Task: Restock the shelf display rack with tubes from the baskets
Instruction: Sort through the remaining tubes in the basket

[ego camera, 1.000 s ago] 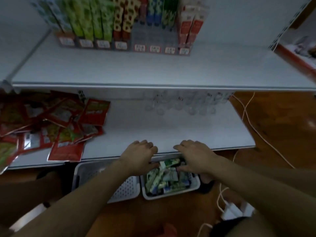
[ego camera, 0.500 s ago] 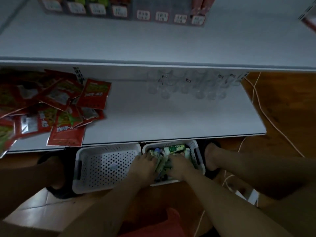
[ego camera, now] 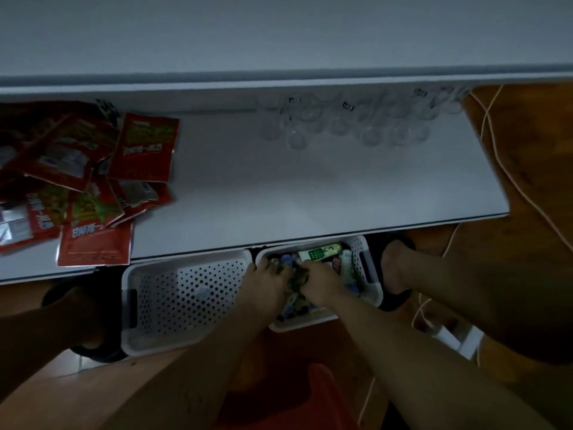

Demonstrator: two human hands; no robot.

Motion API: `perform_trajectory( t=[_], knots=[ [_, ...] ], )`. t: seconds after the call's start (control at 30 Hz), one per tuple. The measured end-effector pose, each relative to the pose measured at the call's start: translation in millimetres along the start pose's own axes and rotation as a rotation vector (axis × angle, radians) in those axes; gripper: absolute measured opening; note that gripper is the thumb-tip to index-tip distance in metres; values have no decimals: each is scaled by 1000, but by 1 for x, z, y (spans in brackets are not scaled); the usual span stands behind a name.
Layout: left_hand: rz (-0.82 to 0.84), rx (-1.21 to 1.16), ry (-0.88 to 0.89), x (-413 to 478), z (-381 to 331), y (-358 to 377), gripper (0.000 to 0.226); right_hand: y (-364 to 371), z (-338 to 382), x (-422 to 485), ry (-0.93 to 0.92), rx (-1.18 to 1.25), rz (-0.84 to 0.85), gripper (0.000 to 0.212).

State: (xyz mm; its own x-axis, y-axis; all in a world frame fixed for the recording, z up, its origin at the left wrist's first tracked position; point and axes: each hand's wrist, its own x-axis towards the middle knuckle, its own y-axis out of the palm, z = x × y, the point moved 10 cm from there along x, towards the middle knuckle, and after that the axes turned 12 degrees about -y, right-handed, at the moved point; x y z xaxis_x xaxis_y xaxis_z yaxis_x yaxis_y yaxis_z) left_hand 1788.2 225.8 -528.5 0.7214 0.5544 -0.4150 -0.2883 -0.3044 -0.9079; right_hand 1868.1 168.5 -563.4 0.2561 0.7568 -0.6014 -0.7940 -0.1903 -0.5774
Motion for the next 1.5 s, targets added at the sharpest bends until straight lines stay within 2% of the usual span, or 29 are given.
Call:
perform_trajectory(
  t=[0.17,0.23,0.33,0.4,0.47,0.6,0.67,0.77,0.9,0.97,1.1,1.2,1.3,1.33,1.4,1.5],
  knots=[
    [-34,-143,-1,-1,7,-17,40,-5,2,0,26,90,-17,17],
    [-36,-250,-21,-3,11,-21,35,-9,3,-4,31,83,-48,15],
    [-41,-482,-70,-9,16,-29,45,-20,5,-10,28,12,-135,19],
    [-33,-567,-105,-17,18,-40,39,-29,11,-19,10,-53,-165,17],
    [-27,-591,-131,-19,21,-47,24,-40,20,-27,-32,-64,-199,10],
    [-79,-607,-138,-28,26,-79,19,-62,43,-48,-100,66,-182,42],
    [-123,-623,-107,-34,26,-103,22,-80,59,-57,-123,14,-172,33],
    [-188,-629,-84,-43,30,-141,35,-119,79,-76,-136,30,-265,16],
    [-215,-698,-50,-57,31,-190,50,-153,102,-102,-150,230,-297,21],
    [-218,-716,-63,-62,32,-214,45,-171,120,-117,-175,343,-317,18],
    [-316,-725,-15,-79,29,-275,10,-208,165,-148,-283,490,-254,15],
    [-378,-798,-8,-93,34,-312,19,-234,203,-171,-435,430,-197,25],
    [-473,-828,-5,-105,46,-354,17,-283,233,-190,-525,380,-452,19],
    [-512,-824,-4,-109,51,-371,15,-299,244,-197,-555,356,-536,25],
    [-595,-793,-1,-115,58,-405,14,-321,270,-207,-627,303,-609,33],
    [-646,-784,-10,-119,66,-446,19,-344,306,-217,-725,211,-662,24]
  ],
)
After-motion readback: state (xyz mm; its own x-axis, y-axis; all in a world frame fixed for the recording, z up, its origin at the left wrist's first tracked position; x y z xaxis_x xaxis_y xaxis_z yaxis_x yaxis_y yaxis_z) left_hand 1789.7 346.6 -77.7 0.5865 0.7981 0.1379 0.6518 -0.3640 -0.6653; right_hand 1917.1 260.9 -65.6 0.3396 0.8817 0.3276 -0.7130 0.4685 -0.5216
